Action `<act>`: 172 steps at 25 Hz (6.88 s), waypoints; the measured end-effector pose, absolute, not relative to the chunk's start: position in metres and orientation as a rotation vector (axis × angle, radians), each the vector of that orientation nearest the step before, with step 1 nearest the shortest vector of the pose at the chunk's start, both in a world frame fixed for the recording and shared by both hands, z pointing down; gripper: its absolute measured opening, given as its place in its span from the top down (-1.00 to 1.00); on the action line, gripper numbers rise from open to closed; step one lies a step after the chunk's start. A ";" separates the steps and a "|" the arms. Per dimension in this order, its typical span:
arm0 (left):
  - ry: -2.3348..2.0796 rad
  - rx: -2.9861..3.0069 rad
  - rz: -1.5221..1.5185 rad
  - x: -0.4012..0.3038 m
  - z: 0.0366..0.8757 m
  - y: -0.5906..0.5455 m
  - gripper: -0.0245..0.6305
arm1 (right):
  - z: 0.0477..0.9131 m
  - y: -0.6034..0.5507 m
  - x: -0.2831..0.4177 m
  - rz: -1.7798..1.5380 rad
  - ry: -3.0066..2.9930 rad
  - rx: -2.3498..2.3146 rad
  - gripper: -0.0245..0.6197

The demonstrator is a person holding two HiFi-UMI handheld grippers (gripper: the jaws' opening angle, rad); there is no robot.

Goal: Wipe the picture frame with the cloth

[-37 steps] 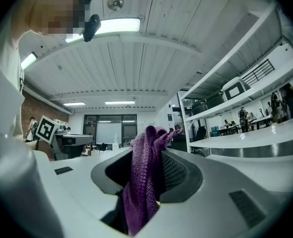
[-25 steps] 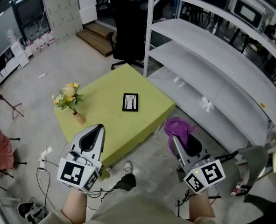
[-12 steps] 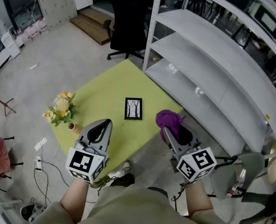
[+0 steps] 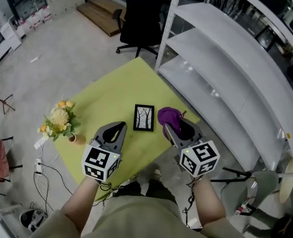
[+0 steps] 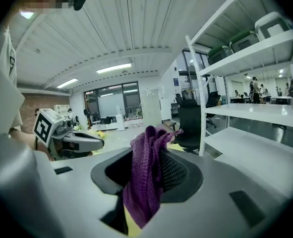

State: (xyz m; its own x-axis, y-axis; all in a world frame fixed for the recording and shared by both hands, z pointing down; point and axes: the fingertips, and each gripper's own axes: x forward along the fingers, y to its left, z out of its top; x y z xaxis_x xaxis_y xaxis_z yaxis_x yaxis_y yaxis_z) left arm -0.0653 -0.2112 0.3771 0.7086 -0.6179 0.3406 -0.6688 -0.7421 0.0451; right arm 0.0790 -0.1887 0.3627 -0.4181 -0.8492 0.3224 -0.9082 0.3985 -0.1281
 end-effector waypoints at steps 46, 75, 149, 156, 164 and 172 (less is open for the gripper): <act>-0.929 2.277 0.834 -0.017 0.661 -0.286 0.90 | 0.644 -0.334 0.016 0.389 -2.239 0.780 0.46; -0.903 2.293 0.779 -0.014 0.658 -0.288 0.90 | 0.634 -0.302 -0.004 0.425 -2.198 0.757 0.51; -1.222 2.693 0.417 -0.048 0.363 -0.265 0.90 | 0.318 -0.215 0.136 0.257 -2.409 1.641 0.60; -1.335 2.862 0.331 -0.053 0.275 -0.226 0.90 | 0.235 -0.176 0.122 0.043 -2.517 1.646 0.60; -1.359 2.867 0.240 -0.064 0.235 -0.188 0.90 | 0.196 -0.141 0.112 -0.101 -2.560 1.638 0.60; -1.378 2.871 0.277 -0.068 0.239 -0.166 0.90 | 0.214 -0.129 0.109 -0.061 -2.552 1.619 0.60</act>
State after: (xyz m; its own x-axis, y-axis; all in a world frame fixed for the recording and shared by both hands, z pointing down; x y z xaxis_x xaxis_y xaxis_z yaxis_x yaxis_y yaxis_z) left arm -0.0685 -0.1660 0.2392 0.6137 -0.7785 0.1317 -0.7689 -0.6272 -0.1241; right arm 0.1090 -0.1295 0.2137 -0.4214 -0.9035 0.0787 -0.8987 0.4276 0.0972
